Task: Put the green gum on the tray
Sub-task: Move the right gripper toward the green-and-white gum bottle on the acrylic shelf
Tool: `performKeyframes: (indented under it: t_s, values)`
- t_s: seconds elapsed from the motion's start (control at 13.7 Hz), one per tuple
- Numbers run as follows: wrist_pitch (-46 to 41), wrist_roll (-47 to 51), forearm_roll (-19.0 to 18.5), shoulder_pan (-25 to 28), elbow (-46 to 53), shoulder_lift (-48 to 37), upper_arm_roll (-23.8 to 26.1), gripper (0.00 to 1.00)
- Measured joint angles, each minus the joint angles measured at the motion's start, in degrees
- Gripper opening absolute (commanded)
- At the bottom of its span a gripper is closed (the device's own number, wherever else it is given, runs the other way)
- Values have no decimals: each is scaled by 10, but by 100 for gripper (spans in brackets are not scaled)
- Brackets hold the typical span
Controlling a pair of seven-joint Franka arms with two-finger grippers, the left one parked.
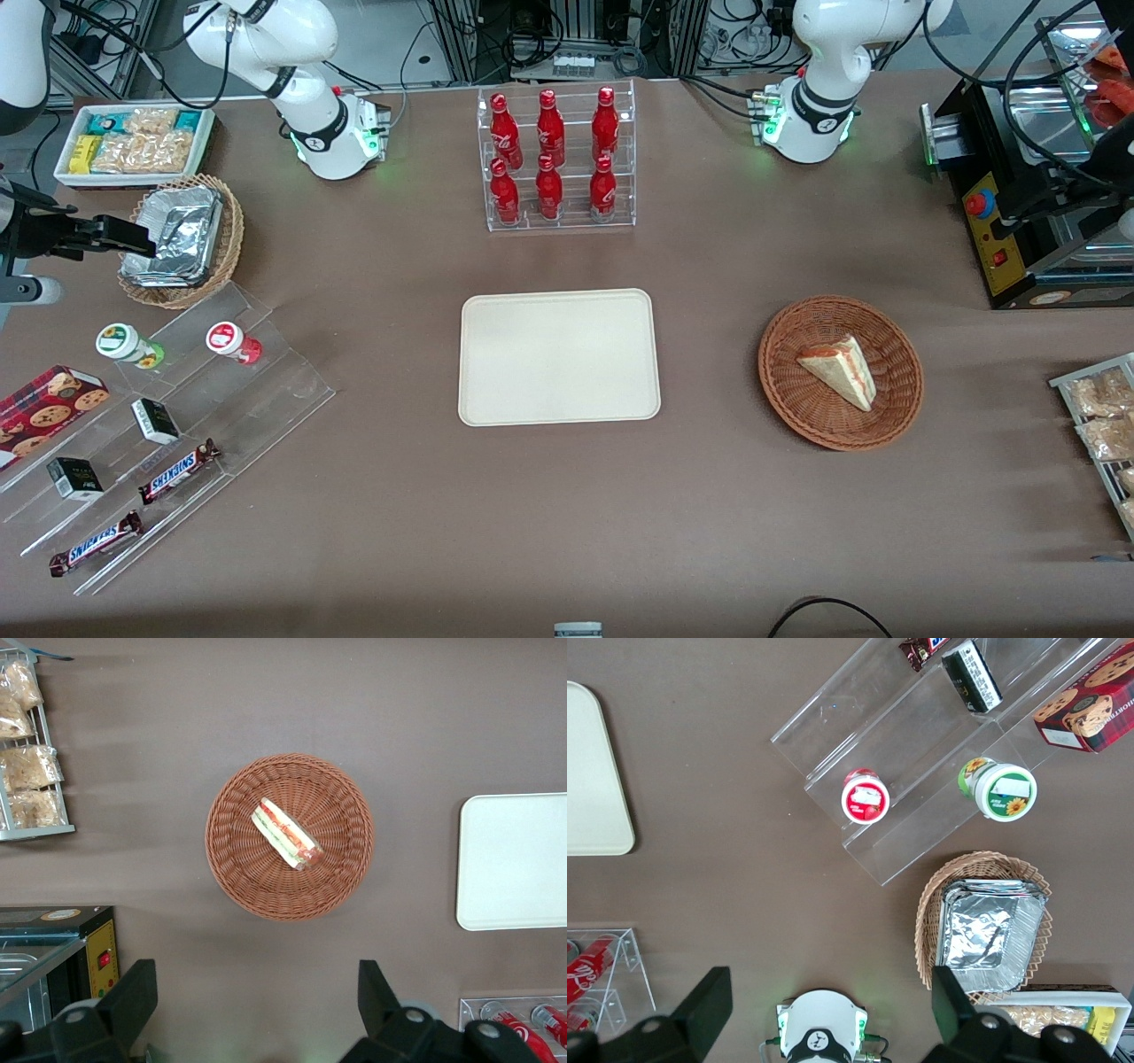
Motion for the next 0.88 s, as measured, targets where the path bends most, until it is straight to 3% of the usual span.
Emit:
performKeyframes:
  t_s: [0.51, 0.88]
  values:
    - [50, -7, 0, 1, -18, 1, 1, 100]
    - [163, -130, 0, -22, -121, -23, -17, 100]
